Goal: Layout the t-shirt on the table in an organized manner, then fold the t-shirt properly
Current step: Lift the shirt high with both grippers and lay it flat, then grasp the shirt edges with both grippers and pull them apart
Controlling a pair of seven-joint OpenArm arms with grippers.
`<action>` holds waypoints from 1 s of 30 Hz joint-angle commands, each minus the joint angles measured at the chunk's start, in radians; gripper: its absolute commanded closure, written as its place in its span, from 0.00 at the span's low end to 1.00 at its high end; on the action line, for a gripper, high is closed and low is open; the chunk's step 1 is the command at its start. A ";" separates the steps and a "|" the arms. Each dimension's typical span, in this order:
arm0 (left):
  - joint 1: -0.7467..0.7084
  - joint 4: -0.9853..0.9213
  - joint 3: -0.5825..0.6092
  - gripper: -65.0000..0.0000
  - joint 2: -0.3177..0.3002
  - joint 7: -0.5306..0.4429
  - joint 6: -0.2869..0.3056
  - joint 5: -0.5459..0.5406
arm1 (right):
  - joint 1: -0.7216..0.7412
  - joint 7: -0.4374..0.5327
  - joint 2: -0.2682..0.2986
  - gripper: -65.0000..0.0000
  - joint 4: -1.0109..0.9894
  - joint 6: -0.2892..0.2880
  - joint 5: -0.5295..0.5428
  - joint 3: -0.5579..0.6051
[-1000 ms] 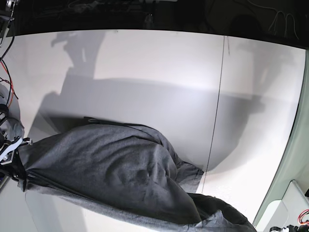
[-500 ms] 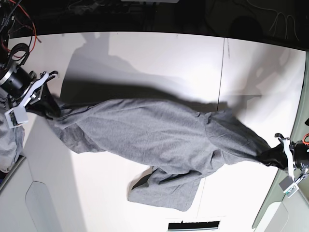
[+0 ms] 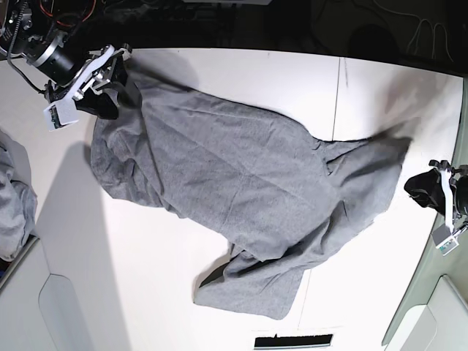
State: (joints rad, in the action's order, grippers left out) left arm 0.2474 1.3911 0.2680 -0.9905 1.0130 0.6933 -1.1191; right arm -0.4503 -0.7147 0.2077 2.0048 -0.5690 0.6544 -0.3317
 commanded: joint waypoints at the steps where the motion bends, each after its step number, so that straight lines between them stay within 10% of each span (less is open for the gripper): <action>1: 0.021 0.010 -0.014 0.63 -0.021 -0.024 0.005 -0.018 | 0.021 0.040 0.008 0.54 0.019 -0.002 0.019 -0.020; 8: 0.021 0.033 -0.148 0.63 0.072 -0.125 0.005 -0.001 | 0.203 0.109 0.008 0.54 0.001 0.090 -0.105 -0.103; 13: 0.021 0.007 -0.150 0.63 0.233 -0.254 -0.032 0.230 | 0.375 0.133 0.008 0.54 -0.182 0.132 -0.216 -0.101; 20: 0.023 -0.143 -0.150 0.63 0.405 -0.475 -0.218 0.550 | 0.588 0.172 0.014 0.54 -0.595 0.127 -0.304 -0.101; 30: 0.048 -0.325 -0.151 0.56 0.514 -0.494 -0.218 0.597 | 0.666 0.199 0.010 0.54 -0.926 0.054 -0.260 -0.034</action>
State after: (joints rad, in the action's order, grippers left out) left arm 0.2691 1.0542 0.1257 -0.4622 0.5442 0.4751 -0.5125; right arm 0.1936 -0.5201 0.2081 1.0645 -0.5014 0.3817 -0.3676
